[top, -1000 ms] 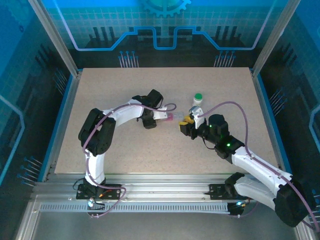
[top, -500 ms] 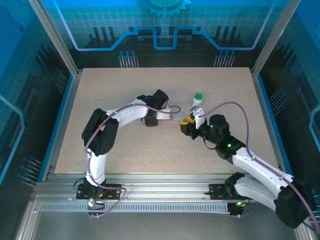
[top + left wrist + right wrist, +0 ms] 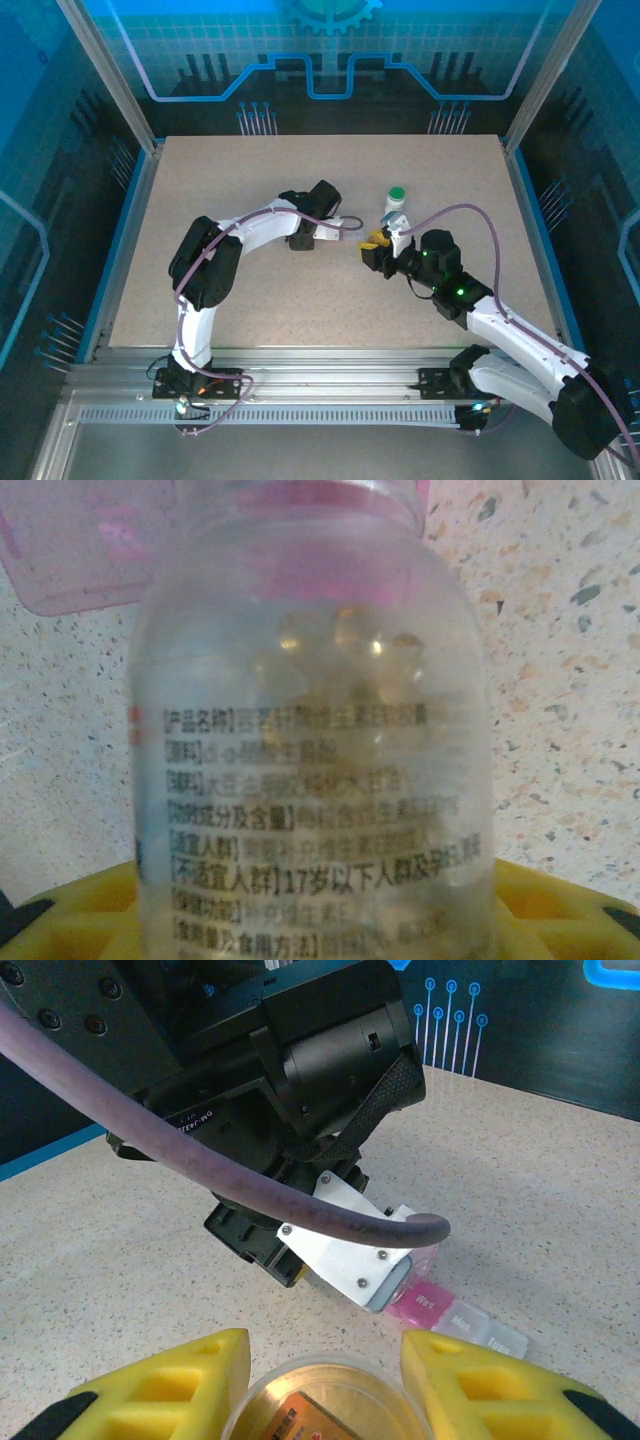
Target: Sort the pills into containers
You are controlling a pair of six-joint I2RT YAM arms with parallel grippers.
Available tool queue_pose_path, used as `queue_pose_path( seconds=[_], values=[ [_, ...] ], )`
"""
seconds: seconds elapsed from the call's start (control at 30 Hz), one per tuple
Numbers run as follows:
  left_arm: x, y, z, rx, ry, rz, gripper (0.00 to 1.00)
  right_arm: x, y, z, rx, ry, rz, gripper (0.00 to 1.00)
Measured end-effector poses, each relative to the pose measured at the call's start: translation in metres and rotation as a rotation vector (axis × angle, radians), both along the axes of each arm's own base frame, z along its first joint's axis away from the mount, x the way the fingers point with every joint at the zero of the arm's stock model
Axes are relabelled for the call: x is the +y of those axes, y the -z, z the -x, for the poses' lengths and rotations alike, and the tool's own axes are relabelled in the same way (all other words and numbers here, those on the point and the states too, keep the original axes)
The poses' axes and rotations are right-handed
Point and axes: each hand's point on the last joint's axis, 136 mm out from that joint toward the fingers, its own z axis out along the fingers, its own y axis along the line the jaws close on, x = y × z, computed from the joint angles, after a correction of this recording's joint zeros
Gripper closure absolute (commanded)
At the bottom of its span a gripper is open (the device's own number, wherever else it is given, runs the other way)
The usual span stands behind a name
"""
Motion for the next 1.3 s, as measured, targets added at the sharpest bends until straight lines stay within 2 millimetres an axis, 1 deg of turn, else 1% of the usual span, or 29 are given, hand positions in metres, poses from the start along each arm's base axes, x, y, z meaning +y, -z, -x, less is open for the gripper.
queue_pose_path(
  seconds=[0.63, 1.07, 1.3],
  values=[
    [0.004, -0.006, -0.006, -0.039, 0.065, -0.09, 1.0, 0.0, 0.0, 0.0, 0.003, 0.001, -0.003, 1.0],
    [0.004, -0.008, -0.009, -0.055, 0.063, -0.088, 1.0, 0.001, 0.0, 0.001, 0.004, -0.003, -0.004, 1.0],
    [0.002, -0.014, -0.011, -0.072, 0.061, -0.076, 1.0, 0.002, 0.0, 0.002, 0.007, -0.012, -0.008, 1.0]
  ],
)
